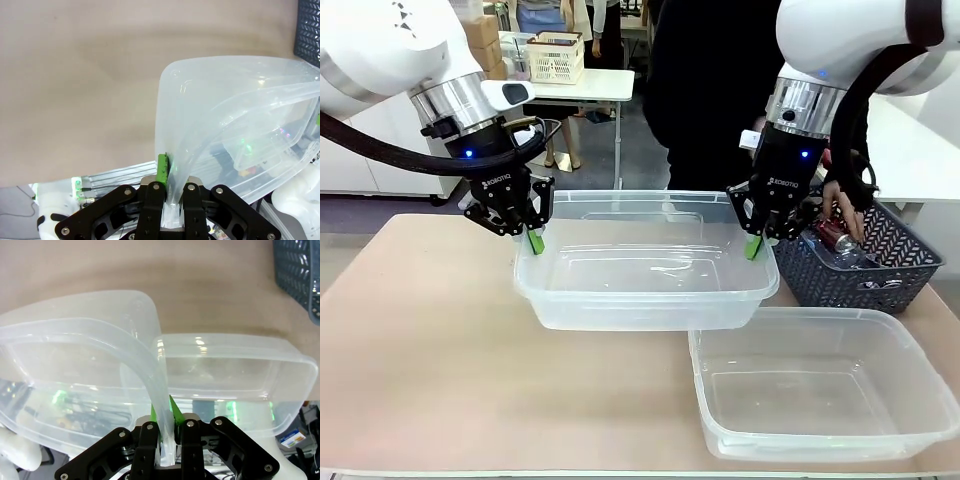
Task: Sort the waste into each basket.
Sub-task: Offer the picked Organizing box to the human.
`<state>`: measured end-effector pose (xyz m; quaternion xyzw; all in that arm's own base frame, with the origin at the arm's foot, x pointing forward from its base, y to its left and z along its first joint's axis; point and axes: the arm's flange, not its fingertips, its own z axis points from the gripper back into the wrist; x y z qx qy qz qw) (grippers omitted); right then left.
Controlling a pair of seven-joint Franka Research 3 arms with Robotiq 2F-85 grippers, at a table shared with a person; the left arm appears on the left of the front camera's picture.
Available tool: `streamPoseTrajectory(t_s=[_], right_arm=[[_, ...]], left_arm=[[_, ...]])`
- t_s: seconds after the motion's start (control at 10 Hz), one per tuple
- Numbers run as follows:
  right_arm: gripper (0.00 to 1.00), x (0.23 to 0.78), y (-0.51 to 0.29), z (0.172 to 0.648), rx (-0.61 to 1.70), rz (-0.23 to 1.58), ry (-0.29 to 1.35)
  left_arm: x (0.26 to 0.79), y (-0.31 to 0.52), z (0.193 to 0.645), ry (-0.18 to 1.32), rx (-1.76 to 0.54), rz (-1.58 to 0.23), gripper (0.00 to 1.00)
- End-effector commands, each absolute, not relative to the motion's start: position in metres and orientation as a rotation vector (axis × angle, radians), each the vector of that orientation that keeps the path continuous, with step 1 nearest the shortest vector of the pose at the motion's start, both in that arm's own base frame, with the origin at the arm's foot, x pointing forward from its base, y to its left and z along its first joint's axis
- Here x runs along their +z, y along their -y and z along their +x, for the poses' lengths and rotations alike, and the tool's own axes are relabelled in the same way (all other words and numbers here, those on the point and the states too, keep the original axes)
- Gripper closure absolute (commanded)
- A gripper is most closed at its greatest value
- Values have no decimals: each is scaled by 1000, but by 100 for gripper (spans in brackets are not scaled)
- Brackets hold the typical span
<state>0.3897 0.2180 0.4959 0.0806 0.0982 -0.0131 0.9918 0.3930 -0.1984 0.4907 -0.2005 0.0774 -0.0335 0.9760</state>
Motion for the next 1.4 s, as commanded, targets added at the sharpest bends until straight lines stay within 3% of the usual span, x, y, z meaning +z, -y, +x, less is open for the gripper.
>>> streamPoseTrajectory(t_s=[0.0,1.3], right_arm=[[95,496,-217,388,-42,164,-199],[95,496,-217,388,-42,164,-199]], left_arm=[[497,197,395,-151,-83,-425,95],[497,197,395,-151,-83,-425,95]])
